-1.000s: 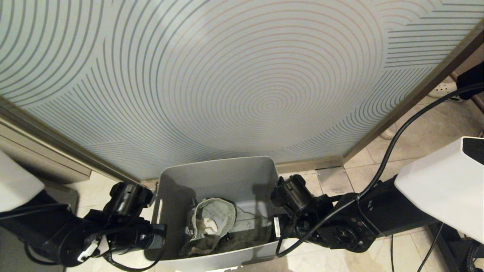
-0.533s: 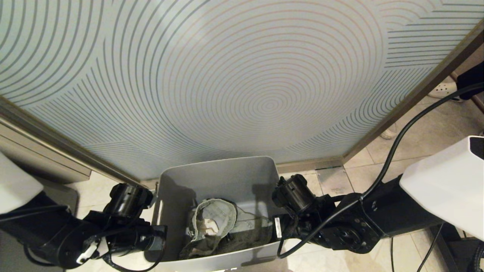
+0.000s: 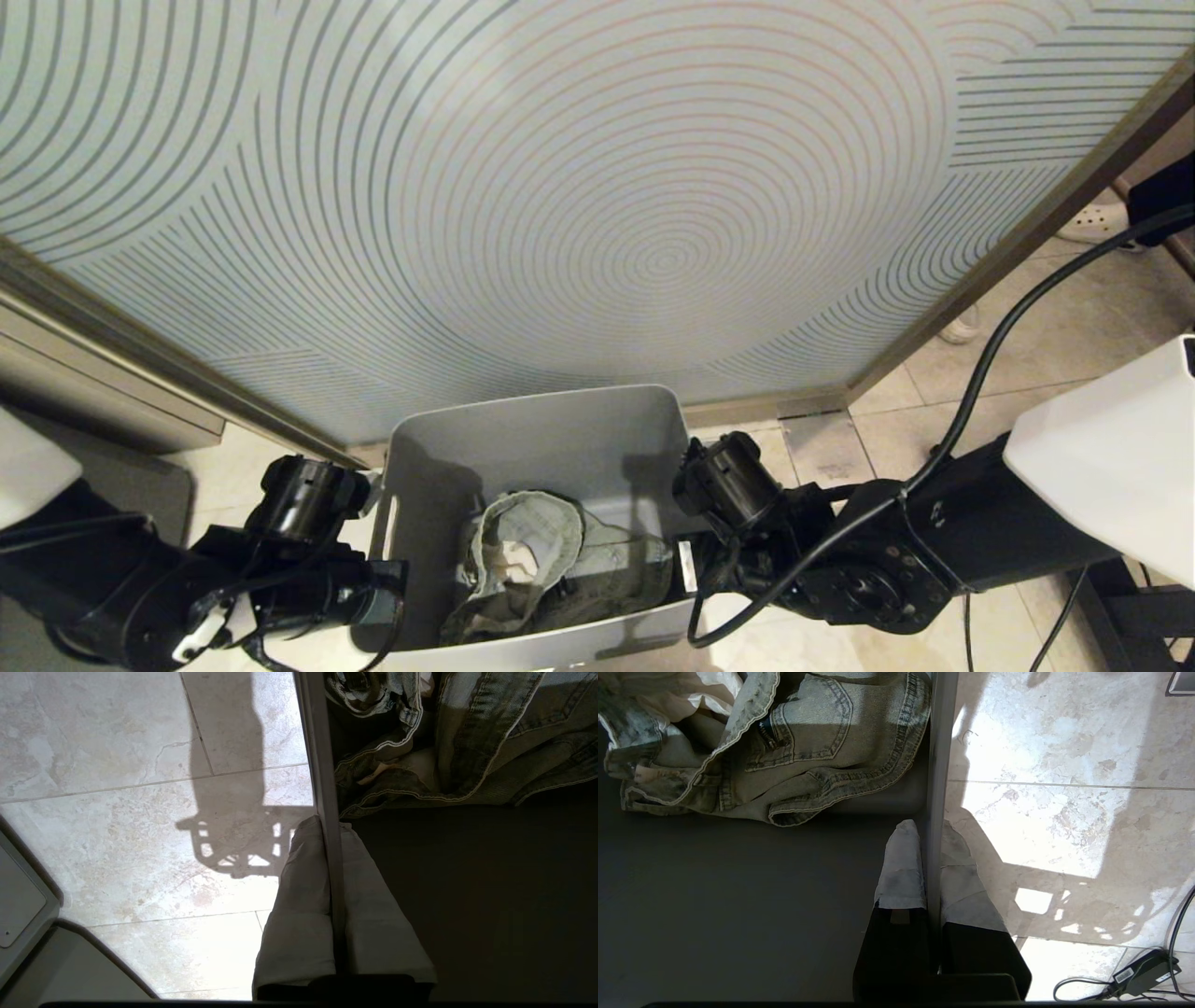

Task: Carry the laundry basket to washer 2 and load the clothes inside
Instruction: Pick up the clothes basket and put it beside the washing machine

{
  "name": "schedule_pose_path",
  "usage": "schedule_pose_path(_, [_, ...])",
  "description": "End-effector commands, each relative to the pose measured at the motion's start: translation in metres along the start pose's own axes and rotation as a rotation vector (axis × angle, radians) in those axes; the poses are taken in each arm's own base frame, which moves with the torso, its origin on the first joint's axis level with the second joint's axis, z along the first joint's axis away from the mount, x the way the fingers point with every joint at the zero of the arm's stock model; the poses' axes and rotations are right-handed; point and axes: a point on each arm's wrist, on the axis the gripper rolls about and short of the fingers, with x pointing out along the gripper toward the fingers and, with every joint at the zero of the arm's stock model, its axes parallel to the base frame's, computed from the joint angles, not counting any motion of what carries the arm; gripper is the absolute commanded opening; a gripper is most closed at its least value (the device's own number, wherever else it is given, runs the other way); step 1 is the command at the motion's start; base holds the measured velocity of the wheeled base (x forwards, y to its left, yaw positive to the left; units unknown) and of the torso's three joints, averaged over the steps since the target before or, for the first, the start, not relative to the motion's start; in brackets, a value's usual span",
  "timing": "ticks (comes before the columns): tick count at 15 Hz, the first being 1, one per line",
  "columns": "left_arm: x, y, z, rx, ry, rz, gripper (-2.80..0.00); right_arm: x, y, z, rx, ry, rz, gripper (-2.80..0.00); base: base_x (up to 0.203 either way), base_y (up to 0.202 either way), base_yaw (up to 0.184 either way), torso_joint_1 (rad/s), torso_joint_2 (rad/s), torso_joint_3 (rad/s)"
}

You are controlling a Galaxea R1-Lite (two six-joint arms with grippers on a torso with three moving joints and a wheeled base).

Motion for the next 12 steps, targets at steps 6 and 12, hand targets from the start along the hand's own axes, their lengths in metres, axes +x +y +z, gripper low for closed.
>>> schedule_pose_path(6, [-0.012,0.002,-0.005,-0.002,-0.018,0.002,-2.80,-0.013,0.008,-0.002,-0.021,-0.020,0.026,-2.80,0.000,0.000,0.000,0.000,0.00,0.000])
schedule_pose_path(12, [-0.032,0.006,-0.014,-0.004,-0.049,-0.003,-2.80,-0.038,0.011,-0.016,-0.063,-0.015,0.063,-2.80,0.000,0.000,0.000,0.000,0.00,0.000])
